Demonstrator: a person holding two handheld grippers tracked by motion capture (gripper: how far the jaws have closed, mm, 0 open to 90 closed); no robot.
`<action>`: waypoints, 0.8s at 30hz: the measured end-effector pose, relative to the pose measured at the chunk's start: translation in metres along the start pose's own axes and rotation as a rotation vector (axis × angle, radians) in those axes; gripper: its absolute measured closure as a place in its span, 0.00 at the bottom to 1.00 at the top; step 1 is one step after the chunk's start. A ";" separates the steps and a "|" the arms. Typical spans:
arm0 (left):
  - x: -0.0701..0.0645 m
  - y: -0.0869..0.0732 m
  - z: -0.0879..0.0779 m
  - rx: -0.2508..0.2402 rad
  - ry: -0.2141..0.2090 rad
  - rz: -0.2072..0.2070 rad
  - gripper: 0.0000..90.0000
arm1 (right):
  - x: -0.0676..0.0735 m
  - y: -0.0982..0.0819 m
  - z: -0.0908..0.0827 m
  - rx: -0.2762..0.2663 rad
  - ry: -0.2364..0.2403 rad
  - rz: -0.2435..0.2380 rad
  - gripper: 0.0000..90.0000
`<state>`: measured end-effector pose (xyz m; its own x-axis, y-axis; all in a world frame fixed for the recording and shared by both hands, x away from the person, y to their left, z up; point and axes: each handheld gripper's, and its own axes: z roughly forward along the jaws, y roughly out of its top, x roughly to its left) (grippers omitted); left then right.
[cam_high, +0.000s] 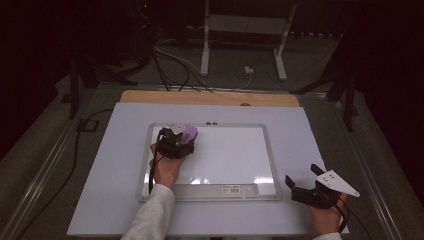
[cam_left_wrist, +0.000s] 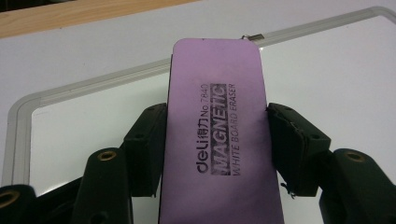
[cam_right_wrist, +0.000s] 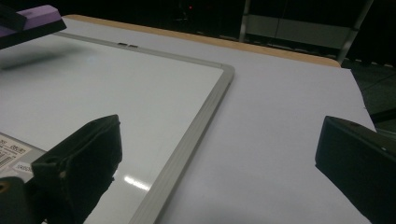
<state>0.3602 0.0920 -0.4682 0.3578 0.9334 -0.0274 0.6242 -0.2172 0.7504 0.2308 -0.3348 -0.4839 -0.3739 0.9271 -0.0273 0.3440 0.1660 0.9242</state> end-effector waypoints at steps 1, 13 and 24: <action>0.000 0.000 -0.001 0.000 -0.001 0.002 0.47 | 0.000 0.000 0.000 0.000 0.000 0.001 0.01; 0.005 -0.010 -0.014 -0.002 -0.008 0.010 0.47 | 0.000 0.000 0.000 -0.001 0.001 0.002 0.01; 0.014 -0.028 -0.029 0.010 -0.006 0.011 0.47 | 0.001 0.000 0.000 0.001 0.003 0.000 0.01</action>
<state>0.3277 0.1196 -0.4700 0.3687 0.9293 -0.0234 0.6269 -0.2300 0.7443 0.2307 -0.3341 -0.4842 -0.3763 0.9261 -0.0263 0.3452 0.1665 0.9237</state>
